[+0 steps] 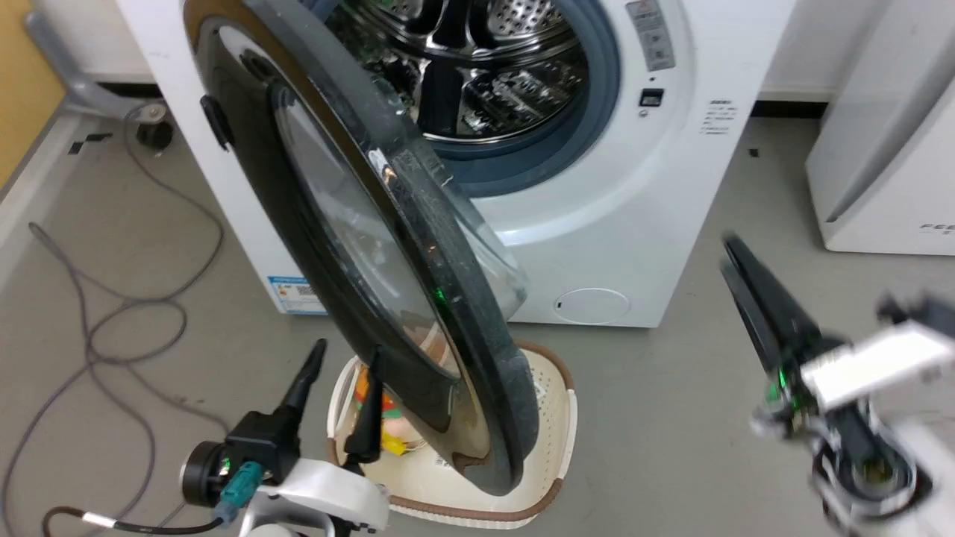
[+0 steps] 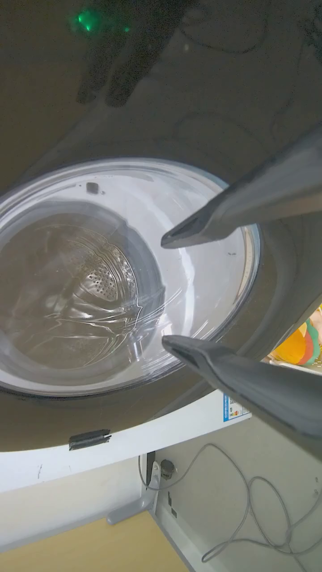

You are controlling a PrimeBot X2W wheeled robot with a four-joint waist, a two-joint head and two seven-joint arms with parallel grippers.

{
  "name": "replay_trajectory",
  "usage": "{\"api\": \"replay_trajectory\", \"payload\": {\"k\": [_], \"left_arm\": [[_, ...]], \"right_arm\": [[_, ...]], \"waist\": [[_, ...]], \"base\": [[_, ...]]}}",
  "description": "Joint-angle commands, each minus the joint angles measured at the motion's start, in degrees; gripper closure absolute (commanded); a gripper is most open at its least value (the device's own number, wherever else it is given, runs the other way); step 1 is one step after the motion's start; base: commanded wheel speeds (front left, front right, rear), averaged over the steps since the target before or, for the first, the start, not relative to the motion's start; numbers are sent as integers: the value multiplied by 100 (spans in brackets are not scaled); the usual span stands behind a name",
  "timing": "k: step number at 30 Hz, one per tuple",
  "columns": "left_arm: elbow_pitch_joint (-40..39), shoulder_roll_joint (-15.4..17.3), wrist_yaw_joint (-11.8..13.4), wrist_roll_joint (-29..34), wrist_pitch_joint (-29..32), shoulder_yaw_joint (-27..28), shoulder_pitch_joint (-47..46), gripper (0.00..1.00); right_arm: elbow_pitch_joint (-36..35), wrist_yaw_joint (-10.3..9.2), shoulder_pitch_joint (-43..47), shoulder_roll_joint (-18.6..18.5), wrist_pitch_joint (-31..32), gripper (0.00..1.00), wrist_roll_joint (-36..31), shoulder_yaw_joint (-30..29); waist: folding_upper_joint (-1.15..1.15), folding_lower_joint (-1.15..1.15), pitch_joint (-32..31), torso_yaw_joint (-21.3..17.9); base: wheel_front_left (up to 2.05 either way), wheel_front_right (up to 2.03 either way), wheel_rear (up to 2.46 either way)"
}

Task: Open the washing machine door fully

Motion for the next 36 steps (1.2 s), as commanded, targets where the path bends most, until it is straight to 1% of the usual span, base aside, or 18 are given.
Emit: {"api": "replay_trajectory", "payload": {"k": [1, 4, 6, 8, 10, 12, 14, 17, 18, 20, 23, 24, 25, 26, 28, 29, 31, 36], "left_arm": [[-6, 9, 14, 13, -30, 74, 74, 0], [3, 9, 19, 35, -30, 179, 119, 0], [0, 9, 27, 46, -30, 251, 146, 0], [-11, 9, 40, 57, -30, 326, 179, 0], [-28, 9, 49, 68, -30, 383, 209, 0], [-36, 9, 52, 78, -30, 441, 225, 0], [-47, 9, 55, 86, -30, 494, 238, 0], [-60, 9, 58, 98, -30, 559, 253, 0], [-66, 9, 58, 102, -30, 571, 256, 0], [-70, 9, 57, 111, -30, 583, 254, 0], [-54, 9, 50, 137, -30, 596, 243, 0], [-54, 9, 50, 137, -30, 596, 243, 0], [-49, 9, 48, 154, -30, 595, 234, 0], [-49, 9, 48, 154, -30, 595, 234, 0], [-48, 9, 44, 170, -30, 598, 224, 0], [-47, 9, 44, 178, -30, 604, 223, 0], [-38, 9, 40, 195, -30, 602, 223, 0], [-10, 9, 28, 233, -30, 601, 234, 0]], "right_arm": [[-42, 7, 371, -18, -350, 0, -179, -68], [24, 7, 856, -5, -736, 0, -567, -204], [223, 7, 1099, 5, -823, 0, -1078, -337], [453, 7, 1277, 213, -839, 0, -1701, -809], [640, 7, 1450, 497, -842, 0, -2677, -1433], [637, 7, 1624, 882, -843, 0, -3683, -2021], [510, 7, 1786, 1227, -844, 0, -4865, -2560], [70, 7, 1988, 1807, -844, 0, -6420, -3199], [-125, 7, 2038, 1972, -844, 0, -6910, -3360], [-497, 7, 2144, 2182, -845, 0, -7822, -3527], [-930, 7, 2311, 2350, -747, 0, -8907, -3507], [-930, 7, 2311, 2350, -747, 0, -8907, -3507], [-1142, 7, 2442, 2404, -607, 0, -9450, -3413], [-1142, 7, 2442, 2404, -607, 0, -9450, -3413], [-1287, 7, 2581, 2429, -474, 0, -9869, -3330], [-1310, 7, 2647, 2433, -411, 0, -9964, -3297], [-1272, 7, 2783, 2436, -315, 0, -10043, -3282], [-1067, 7, 2970, 2438, -237, 0, -9958, -3274]], "waist": [[0, 1, -54, -78], [0, 1, -113, -146], [0, 1, -136, -188], [0, 1, -159, -246], [0, 1, -166, -291], [0, 1, -165, -325], [0, 1, -158, -360], [0, 1, -147, -399], [0, 1, -139, -405], [0, 1, -128, -402], [0, 1, -122, -384], [0, 1, -122, -384], [0, 1, -114, -371], [0, 1, -114, -371], [0, 1, -108, -365], [0, 1, -109, -366], [0, 1, -114, -357], [0, 1, -138, -361]], "base": [[0, 0, 0], [0, 0, 0], [0, 0, 0], [0, 0, 0], [0, 0, 0], [0, 0, 0], [0, 0, 0], [0, 0, 0], [0, 0, 0], [0, 0, 0], [0, 0, 0], [0, 0, 0], [0, 0, 0], [0, 0, 0], [0, 0, 0], [0, 0, 0], [0, 0, 0], [0, 0, 0]]}}
